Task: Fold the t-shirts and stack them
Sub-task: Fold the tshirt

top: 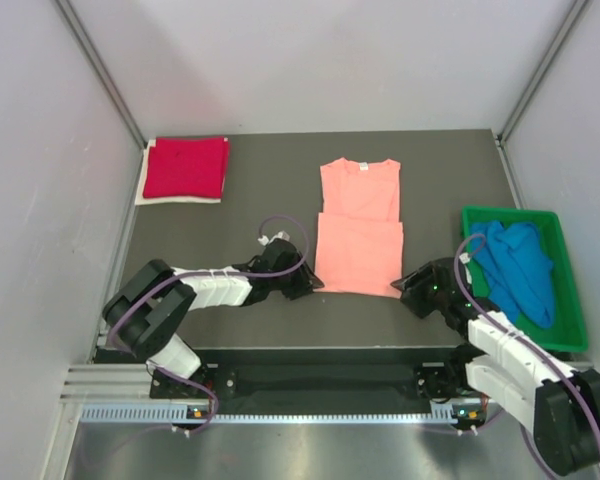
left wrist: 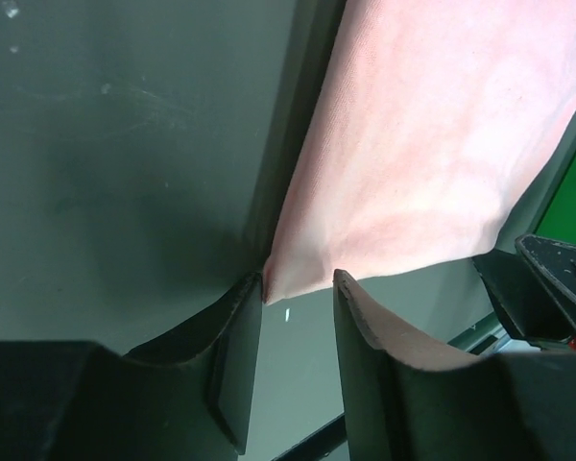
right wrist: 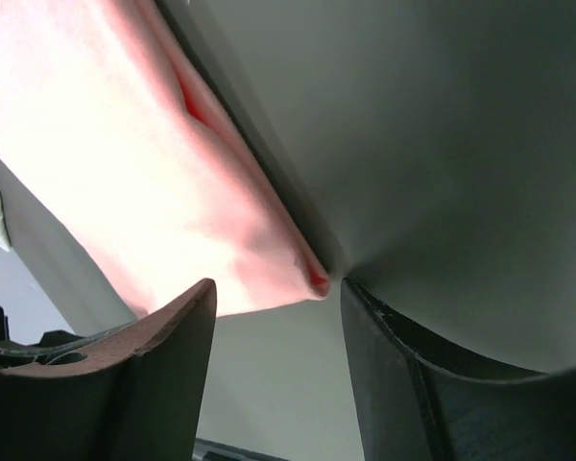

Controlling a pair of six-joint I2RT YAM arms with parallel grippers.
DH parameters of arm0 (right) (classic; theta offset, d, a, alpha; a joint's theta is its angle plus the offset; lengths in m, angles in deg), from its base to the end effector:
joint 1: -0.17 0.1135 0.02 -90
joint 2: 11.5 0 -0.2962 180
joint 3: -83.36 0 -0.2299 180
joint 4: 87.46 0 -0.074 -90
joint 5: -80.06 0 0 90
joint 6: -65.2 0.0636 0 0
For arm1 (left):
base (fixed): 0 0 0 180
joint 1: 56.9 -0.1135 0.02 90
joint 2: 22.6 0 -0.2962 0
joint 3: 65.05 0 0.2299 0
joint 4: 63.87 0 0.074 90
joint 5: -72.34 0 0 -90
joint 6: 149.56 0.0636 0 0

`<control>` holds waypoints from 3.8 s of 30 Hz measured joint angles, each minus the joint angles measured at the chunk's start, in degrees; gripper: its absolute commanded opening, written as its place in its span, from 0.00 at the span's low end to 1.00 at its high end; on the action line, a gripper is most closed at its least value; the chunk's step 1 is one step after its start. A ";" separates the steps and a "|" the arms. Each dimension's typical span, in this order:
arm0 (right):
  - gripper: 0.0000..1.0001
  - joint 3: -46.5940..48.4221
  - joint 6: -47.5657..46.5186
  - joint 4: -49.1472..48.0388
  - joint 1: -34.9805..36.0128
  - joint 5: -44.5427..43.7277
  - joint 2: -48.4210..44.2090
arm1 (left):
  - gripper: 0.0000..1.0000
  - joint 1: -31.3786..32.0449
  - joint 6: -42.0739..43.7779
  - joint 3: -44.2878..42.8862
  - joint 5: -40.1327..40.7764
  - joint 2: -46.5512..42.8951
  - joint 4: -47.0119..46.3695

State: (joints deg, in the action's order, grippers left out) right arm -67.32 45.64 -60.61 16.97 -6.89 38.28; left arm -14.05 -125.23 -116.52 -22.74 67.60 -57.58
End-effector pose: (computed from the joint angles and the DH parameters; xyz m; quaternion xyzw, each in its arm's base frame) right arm 0.1305 0.0429 0.1582 0.4114 0.8353 0.2690 0.2463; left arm 0.2143 -0.2064 0.1687 -0.1660 0.9081 -0.3341 0.1900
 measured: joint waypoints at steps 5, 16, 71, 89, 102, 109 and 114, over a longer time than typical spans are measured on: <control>0.44 -0.52 0.98 -2.25 0.74 -0.63 1.44 | 0.19 0.20 -0.61 -0.15 0.52 0.66 0.02; 0.00 -1.33 -2.03 -2.51 0.83 -3.54 1.97 | 0.00 1.81 0.46 -1.27 1.99 1.01 1.92; 0.00 56.63 -32.50 6.40 -5.84 -4.11 37.55 | 0.00 -15.96 18.08 -59.30 -1.03 23.54 24.59; 0.00 75.76 -32.70 -3.23 -13.18 9.01 67.87 | 0.00 -21.07 22.18 -82.71 -10.29 52.17 13.16; 0.46 90.53 -33.22 -3.17 -13.99 14.73 80.83 | 0.53 -24.70 22.84 -84.87 -10.93 56.54 9.09; 0.61 85.31 -41.09 1.16 -17.84 21.81 76.39 | 0.62 -26.82 27.23 -66.40 -12.94 45.11 7.98; 0.61 77.79 -50.03 6.54 -20.15 27.98 68.17 | 0.63 -25.07 30.32 -50.84 -16.65 32.81 5.64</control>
State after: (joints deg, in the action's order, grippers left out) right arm 10.47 -4.39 -54.07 -3.19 21.09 106.45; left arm -39.12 -94.91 -167.36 -39.40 100.40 -51.94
